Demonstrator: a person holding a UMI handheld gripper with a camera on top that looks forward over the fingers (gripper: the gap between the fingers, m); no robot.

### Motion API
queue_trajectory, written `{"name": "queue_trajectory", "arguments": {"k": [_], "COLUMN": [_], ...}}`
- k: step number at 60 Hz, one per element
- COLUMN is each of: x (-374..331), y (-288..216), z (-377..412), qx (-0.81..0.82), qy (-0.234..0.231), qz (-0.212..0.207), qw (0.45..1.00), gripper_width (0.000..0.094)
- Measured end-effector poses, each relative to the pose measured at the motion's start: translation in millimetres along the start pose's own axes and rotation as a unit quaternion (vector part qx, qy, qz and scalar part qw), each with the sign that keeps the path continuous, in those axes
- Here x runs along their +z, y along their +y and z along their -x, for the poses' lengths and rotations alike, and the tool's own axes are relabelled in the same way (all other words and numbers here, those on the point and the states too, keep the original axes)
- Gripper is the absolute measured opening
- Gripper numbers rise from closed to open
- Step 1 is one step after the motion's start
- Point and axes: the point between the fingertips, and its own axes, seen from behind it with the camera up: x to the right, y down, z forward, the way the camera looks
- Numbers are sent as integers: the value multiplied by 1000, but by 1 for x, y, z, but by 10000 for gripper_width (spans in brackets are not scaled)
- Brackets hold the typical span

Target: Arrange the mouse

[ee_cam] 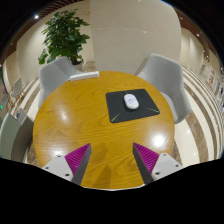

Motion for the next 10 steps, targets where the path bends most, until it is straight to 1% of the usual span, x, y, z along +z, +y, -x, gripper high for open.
{"name": "queue_trajectory", "arguments": {"k": [10], "x": [3], "y": [1], "z": [4], "qx": [-8], "qy": [3], "qz": [1], "qw": [1000], "gripper_width": [863]}}
